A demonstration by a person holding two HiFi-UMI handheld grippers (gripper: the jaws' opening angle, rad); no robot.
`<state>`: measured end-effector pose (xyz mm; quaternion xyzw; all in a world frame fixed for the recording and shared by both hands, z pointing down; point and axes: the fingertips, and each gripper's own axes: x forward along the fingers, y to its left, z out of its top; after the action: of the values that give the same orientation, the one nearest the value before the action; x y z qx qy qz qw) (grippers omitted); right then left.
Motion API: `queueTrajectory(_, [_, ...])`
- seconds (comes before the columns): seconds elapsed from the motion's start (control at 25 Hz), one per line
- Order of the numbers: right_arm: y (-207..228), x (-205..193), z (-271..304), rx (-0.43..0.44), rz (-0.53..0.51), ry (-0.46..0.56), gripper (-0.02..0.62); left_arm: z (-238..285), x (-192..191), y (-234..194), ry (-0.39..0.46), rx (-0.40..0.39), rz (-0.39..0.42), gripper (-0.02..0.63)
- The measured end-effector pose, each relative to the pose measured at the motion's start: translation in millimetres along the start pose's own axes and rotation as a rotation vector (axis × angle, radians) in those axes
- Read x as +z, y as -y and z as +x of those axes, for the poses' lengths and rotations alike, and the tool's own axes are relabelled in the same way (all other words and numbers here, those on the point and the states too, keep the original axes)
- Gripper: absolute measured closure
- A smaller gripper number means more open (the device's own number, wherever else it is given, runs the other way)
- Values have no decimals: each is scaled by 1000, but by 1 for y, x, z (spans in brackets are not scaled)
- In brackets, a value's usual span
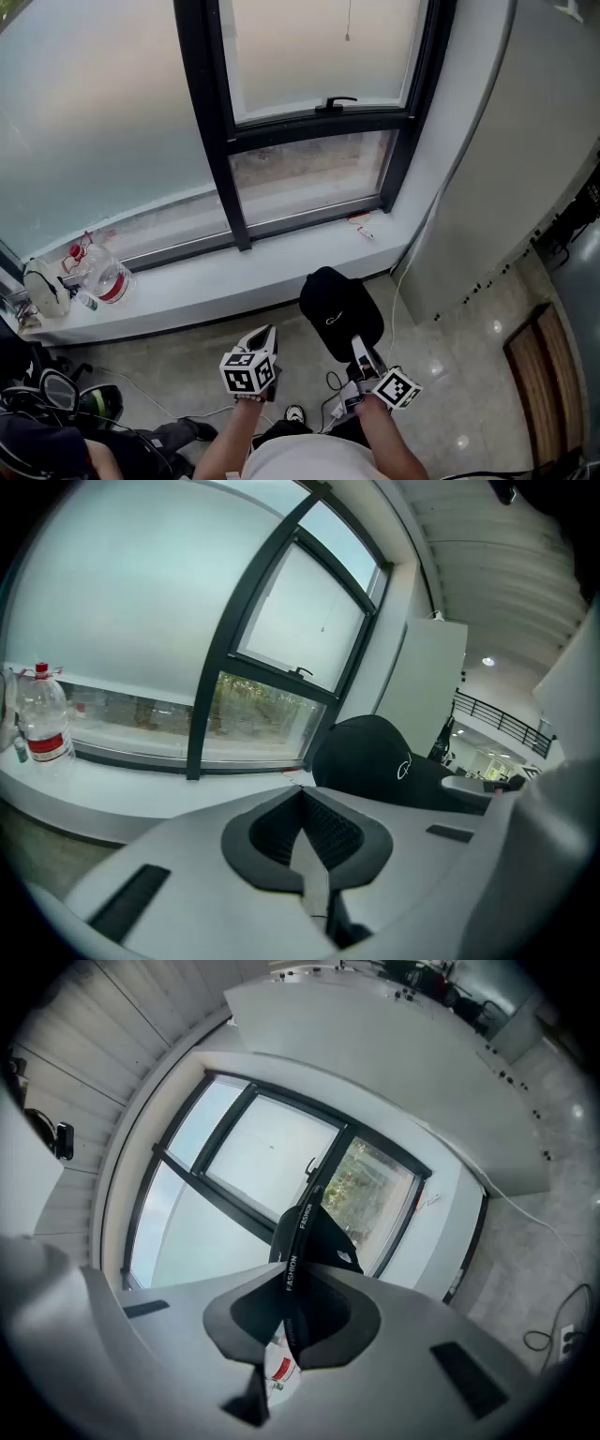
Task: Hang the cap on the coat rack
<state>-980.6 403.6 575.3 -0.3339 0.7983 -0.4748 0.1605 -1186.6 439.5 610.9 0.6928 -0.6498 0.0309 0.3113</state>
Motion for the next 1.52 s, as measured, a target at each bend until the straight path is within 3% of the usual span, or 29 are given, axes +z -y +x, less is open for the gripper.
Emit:
queueTrajectory(0.12, [13,23,-3,-46,-17,40,575,21,15,17,15,-42,19,603])
queueTrajectory(0.28, [13,29,-1,-17,9,76,577,35,21,28,7,-64,59,603])
queueTrajectory(0.68, [24,57,-11,-18,53,124,577,57,22,53,-12,-106,60,603])
queueTrajectory(1.4, [20,52,9,44,72,77,577,58,25,50,-7,-102,62,603])
queueTrajectory(1.52, [24,45,10,23,90,63,577,57,24,47,-8,-99,60,603])
